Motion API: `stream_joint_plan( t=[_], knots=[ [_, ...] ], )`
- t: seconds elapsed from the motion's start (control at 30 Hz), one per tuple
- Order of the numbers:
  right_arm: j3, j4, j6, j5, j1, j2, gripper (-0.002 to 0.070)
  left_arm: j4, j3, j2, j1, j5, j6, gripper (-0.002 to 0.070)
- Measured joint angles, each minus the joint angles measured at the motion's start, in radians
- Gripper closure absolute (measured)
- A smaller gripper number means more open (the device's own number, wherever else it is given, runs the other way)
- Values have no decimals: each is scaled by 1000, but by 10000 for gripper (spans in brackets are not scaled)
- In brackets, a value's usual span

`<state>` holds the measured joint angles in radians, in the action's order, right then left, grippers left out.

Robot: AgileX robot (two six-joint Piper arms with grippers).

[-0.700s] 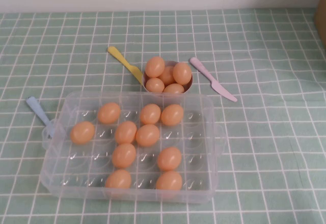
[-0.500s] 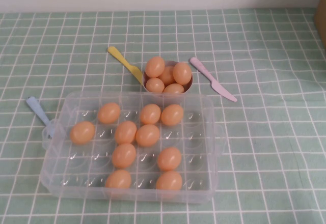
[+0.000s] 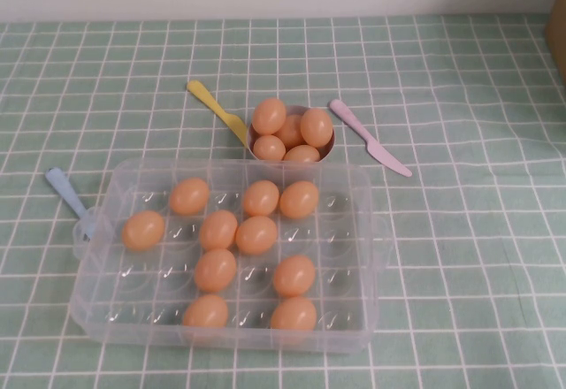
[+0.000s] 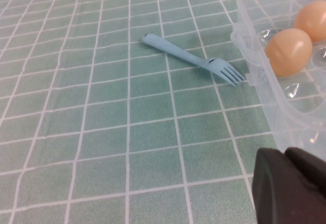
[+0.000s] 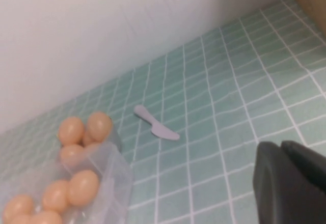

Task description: Take an egg out of the egg box

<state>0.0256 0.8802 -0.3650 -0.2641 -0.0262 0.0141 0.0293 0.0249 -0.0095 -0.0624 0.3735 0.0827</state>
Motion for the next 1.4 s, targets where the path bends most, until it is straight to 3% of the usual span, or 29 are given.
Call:
stream_joint_plan(
  t=[0.23,0.73,1.4],
  knots=[
    [0,220,0,50,0,0,694,0,0,0,0,0,0,678],
    [-42,234,0,-23,0,-26,694,0,0,0,0,0,0,678],
    [-573,-181,28,-641,0,-771,694,0,0,0,0,0,0,678]
  ],
)
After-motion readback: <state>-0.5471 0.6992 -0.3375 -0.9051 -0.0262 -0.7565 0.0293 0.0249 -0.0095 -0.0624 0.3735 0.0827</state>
